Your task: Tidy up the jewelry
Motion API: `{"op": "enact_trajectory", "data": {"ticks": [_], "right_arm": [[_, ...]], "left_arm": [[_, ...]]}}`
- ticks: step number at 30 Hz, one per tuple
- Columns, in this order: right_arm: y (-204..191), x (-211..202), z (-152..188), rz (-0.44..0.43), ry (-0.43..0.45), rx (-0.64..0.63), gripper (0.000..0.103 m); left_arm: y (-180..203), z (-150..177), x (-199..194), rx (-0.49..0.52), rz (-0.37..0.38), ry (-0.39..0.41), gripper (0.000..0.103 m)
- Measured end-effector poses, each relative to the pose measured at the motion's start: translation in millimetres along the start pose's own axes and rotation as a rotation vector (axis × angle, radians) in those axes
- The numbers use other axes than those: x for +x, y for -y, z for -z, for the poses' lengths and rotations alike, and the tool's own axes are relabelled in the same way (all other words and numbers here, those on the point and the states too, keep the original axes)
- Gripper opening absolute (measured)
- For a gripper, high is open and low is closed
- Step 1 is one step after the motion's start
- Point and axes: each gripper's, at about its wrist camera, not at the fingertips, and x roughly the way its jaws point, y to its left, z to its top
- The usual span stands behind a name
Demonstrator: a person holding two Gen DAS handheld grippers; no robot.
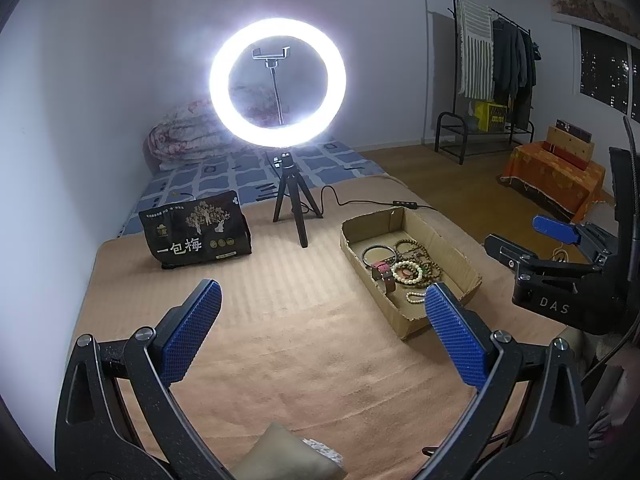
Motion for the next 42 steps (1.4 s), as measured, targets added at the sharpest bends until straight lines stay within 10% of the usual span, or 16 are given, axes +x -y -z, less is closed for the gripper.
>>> {"op": "enact_trajectory", "data": {"ticks": [42], "right_arm": [[2,13,11,0.014,-0.055,-0.010,0.083]], "left_arm": [[-13,4,-2,-0.003,-0.073,0.005,0.103]]}}
